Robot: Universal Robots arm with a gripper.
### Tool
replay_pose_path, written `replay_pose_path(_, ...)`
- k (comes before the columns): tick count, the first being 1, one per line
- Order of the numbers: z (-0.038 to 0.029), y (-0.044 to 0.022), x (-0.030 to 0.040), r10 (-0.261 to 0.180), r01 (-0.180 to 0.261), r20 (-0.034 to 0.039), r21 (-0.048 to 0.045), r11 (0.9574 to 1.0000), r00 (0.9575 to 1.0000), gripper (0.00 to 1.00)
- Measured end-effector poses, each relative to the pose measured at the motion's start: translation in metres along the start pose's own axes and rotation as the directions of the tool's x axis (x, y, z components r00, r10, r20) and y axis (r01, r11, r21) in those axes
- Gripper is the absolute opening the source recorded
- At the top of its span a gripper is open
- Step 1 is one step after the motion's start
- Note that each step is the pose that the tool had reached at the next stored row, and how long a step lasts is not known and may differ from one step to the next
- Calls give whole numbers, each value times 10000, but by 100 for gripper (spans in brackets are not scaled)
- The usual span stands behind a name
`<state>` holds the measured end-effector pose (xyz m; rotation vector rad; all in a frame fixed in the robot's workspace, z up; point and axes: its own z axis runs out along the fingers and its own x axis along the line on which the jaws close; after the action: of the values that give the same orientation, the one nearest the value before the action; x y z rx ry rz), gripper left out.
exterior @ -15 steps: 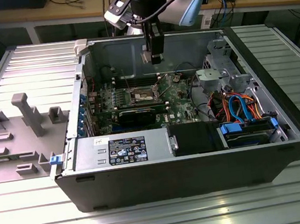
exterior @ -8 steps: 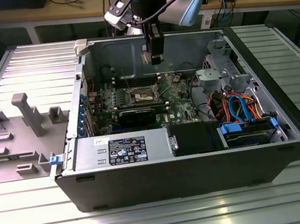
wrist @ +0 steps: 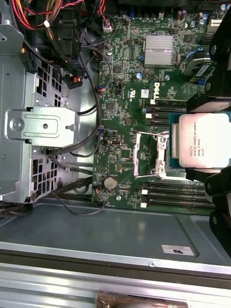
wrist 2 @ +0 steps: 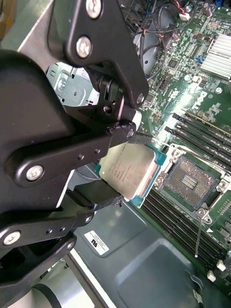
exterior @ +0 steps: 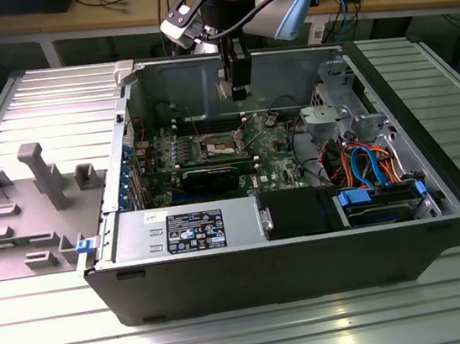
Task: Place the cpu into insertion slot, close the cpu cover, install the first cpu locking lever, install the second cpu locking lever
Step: 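Place the cpu into insertion slot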
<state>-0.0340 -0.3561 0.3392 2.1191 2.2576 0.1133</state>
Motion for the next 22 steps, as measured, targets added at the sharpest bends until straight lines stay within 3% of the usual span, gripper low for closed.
replay_pose_path(22, 57, -5, -1, 0, 0, 0, -3, 10000, 10000, 54)
